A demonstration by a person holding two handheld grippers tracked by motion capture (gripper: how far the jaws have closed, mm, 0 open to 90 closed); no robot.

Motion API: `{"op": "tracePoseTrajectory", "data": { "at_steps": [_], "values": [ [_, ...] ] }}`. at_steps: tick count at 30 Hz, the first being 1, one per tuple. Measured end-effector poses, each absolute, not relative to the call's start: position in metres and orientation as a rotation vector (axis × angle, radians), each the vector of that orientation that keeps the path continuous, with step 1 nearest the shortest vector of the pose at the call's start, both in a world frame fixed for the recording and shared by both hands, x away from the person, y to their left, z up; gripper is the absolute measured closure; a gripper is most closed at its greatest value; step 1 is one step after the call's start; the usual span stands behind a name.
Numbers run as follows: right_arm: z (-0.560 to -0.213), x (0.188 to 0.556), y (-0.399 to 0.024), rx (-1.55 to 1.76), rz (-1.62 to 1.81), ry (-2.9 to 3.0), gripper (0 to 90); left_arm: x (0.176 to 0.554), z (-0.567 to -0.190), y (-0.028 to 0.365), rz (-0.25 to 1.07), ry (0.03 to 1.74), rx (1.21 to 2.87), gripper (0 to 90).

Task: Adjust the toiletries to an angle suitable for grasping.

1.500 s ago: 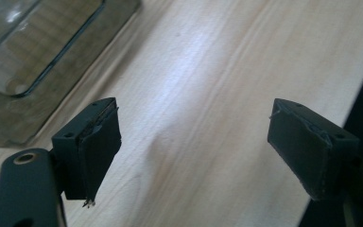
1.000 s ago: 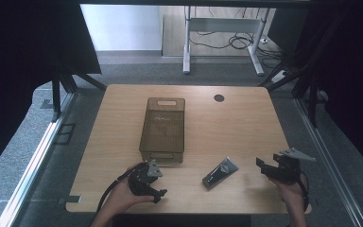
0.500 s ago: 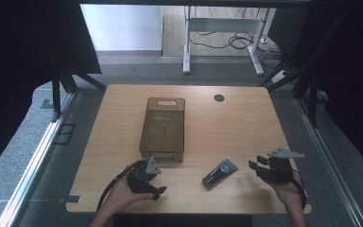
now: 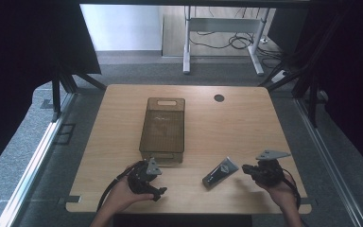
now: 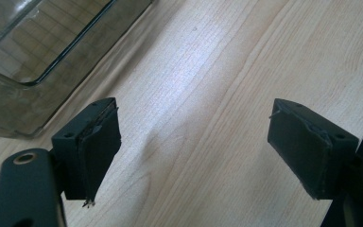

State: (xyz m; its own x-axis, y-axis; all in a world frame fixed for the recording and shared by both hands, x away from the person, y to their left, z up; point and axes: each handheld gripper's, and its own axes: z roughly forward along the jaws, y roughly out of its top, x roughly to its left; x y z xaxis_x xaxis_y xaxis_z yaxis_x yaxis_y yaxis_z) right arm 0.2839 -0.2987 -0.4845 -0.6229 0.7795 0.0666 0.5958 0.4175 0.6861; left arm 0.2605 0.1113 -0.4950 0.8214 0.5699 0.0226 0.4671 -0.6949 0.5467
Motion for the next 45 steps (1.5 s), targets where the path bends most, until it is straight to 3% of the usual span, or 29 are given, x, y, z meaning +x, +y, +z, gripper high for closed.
{"op": "tracePoseTrajectory", "data": {
  "at_steps": [19, 31, 45],
  "values": [
    [-0.499, 0.263, -0.229, 0.983, 0.959, 2.755, 89.1, 0.262, -0.497, 0.113, 0.251, 0.766, 2.481, 18.1],
    [-0.514, 0.273, -0.195, 0.931, 0.897, 2.833, 89.2, 0.263, -0.5, 0.112, 0.245, 0.768, 2.481, 18.1],
    [-0.506, 0.296, -0.178, 0.998, 0.873, 2.764, 89.2, 0.263, -0.5, 0.114, 0.243, 0.779, 2.487, 18.1]
  ]
}}
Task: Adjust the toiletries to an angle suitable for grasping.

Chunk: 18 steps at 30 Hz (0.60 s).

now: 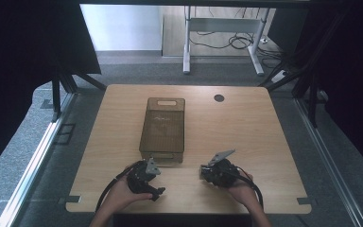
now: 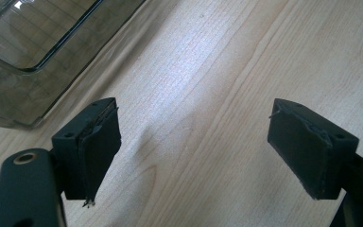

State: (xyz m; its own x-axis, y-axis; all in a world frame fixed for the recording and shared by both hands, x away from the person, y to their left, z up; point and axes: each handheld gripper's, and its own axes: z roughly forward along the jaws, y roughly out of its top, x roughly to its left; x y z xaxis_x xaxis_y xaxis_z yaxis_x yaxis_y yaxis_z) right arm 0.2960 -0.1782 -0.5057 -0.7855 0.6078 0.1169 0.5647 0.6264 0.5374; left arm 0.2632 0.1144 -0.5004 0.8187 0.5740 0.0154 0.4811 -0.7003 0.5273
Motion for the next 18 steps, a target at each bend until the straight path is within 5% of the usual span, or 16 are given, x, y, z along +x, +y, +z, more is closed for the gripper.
{"op": "tracePoseTrajectory", "data": {
  "at_steps": [18],
  "values": [
    [-0.503, 0.326, -0.176, 1.167, 0.905, 2.614, 87.7, 0.263, -0.501, 0.113, 0.238, 0.771, 2.493, 18.1]
  ]
}}
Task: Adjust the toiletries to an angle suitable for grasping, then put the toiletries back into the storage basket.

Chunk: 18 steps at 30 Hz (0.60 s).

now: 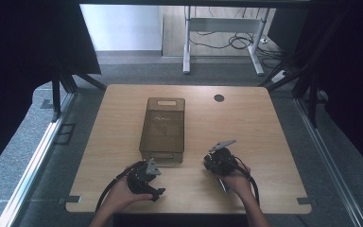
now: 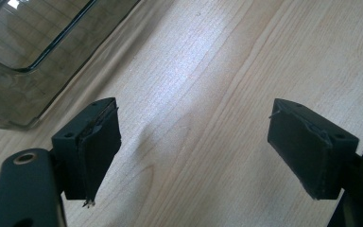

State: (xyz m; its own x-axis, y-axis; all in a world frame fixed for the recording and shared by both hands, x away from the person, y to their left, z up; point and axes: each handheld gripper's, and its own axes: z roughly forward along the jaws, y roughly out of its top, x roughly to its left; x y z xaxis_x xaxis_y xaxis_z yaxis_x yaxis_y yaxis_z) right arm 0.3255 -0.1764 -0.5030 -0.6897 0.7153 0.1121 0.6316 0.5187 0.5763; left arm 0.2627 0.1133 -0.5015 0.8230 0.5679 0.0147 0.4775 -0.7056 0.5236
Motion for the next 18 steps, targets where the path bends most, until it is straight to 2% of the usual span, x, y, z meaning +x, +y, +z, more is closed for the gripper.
{"op": "tracePoseTrajectory", "data": {
  "at_steps": [3, 6, 8, 10, 13, 18],
  "values": [
    [-0.5, 0.322, -0.179, 1.16, 0.944, 2.599, 85.2, 0.263, -0.503, 0.112, 0.237, 0.769, 2.498, 18.1],
    [-0.491, 0.314, -0.185, 1.143, 0.976, 2.566, 76.1, 0.262, -0.504, 0.111, 0.237, 0.766, 2.506, 18.1],
    [-0.489, 0.312, -0.188, 1.148, 0.986, 2.549, 74.2, 0.261, -0.504, 0.11, 0.236, 0.76, 2.509, 18.1],
    [-0.486, 0.309, -0.194, 1.159, 0.998, 2.536, 65.8, 0.261, -0.504, 0.11, 0.238, 0.759, 2.508, 18.1],
    [-0.484, 0.306, -0.206, 1.169, 0.976, 2.528, 48.4, 0.262, -0.503, 0.11, 0.236, 0.759, 2.507, 18.1],
    [-0.488, 0.309, -0.211, 1.248, 0.903, 2.494, 38.5, 0.262, -0.504, 0.109, 0.235, 0.758, 2.512, 18.1]
  ]
}}
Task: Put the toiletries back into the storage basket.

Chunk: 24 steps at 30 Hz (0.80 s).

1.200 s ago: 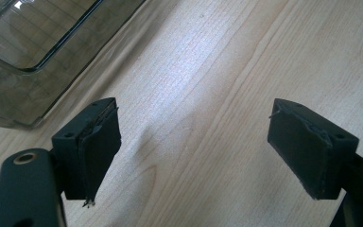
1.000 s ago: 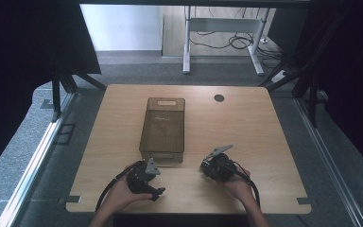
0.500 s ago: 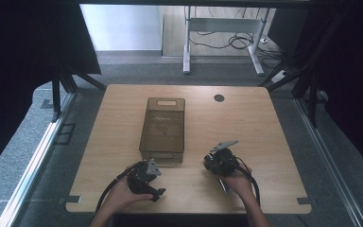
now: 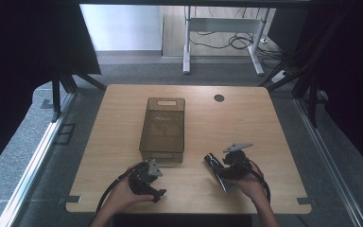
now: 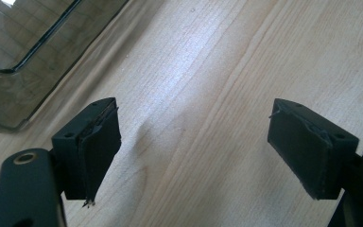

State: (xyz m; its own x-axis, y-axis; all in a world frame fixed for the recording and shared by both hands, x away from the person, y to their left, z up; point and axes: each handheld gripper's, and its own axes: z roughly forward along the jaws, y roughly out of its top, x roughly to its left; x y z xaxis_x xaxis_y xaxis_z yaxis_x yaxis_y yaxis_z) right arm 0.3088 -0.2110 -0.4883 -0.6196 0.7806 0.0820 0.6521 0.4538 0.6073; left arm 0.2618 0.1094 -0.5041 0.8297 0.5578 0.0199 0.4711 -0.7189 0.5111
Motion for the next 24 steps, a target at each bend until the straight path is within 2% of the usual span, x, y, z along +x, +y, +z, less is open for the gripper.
{"op": "tracePoseTrajectory", "data": {
  "at_steps": [5, 16, 24],
  "values": [
    [-0.489, 0.318, -0.206, 1.259, 0.76, 2.583, 34.5, 0.26, -0.504, 0.106, 0.232, 0.748, 2.51, 18.1],
    [-0.496, 0.333, -0.19, 1.25, 0.552, 2.646, 34.3, 0.26, -0.501, 0.11, 0.238, 0.748, 2.5, 18.1],
    [-0.504, 0.338, -0.181, 1.24, 0.473, 2.693, 40.7, 0.26, -0.503, 0.108, 0.232, 0.745, 2.509, 18.1]
  ]
}}
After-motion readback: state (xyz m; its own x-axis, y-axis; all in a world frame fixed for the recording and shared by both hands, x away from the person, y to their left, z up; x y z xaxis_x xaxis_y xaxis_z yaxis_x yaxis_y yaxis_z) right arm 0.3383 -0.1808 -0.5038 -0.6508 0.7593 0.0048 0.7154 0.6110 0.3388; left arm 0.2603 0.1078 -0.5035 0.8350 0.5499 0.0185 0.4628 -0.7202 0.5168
